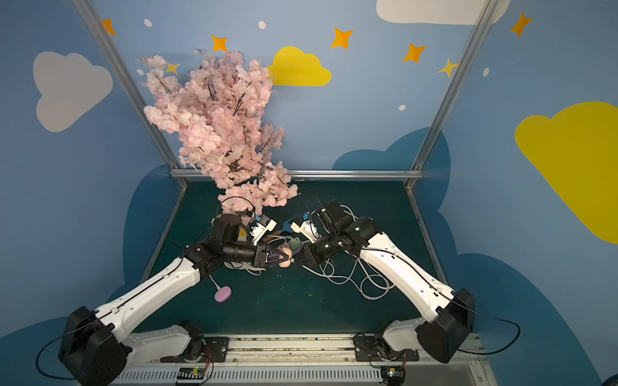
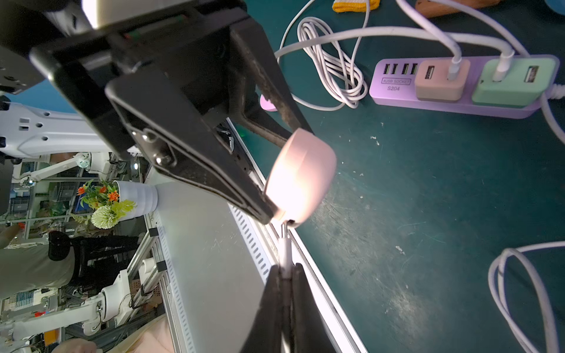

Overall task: Charge the bluetooth headset
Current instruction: Insert the charging cable into the bluetooth headset.

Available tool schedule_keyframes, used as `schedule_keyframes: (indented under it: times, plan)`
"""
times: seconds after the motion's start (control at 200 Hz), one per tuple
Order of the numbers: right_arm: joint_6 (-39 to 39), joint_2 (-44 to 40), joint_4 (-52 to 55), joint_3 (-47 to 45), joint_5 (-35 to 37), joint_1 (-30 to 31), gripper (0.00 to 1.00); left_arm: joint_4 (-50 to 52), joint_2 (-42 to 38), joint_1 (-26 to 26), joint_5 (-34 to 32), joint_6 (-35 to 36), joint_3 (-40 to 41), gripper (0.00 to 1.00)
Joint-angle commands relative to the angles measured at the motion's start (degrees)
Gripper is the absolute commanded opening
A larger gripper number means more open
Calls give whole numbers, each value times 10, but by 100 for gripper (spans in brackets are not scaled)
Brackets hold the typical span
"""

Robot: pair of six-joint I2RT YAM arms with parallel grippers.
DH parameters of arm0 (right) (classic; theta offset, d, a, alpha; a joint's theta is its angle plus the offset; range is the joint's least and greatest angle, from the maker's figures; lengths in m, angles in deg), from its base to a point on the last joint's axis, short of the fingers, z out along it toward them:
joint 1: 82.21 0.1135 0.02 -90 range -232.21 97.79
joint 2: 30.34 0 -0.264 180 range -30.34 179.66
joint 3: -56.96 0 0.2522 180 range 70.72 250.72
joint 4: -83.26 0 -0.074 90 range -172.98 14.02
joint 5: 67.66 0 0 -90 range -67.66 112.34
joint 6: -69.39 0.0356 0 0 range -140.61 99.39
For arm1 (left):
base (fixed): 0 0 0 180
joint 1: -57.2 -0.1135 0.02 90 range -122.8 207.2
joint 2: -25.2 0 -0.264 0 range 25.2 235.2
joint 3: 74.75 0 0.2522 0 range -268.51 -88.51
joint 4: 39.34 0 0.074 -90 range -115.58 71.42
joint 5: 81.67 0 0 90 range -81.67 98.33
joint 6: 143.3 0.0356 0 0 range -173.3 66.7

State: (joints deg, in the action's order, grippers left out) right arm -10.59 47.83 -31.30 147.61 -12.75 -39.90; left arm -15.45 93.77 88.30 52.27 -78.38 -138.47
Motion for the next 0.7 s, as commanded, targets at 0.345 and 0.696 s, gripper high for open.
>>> schedule_keyframes:
  times: [0.345,0.696]
  plan:
    - [-7,8,-10,9,-8,-7,0,-4,-8,0,27,-1,-8,3]
    - [0,2,-19,7,-20,-17,0,-4,-9,0,26,1,-9,3]
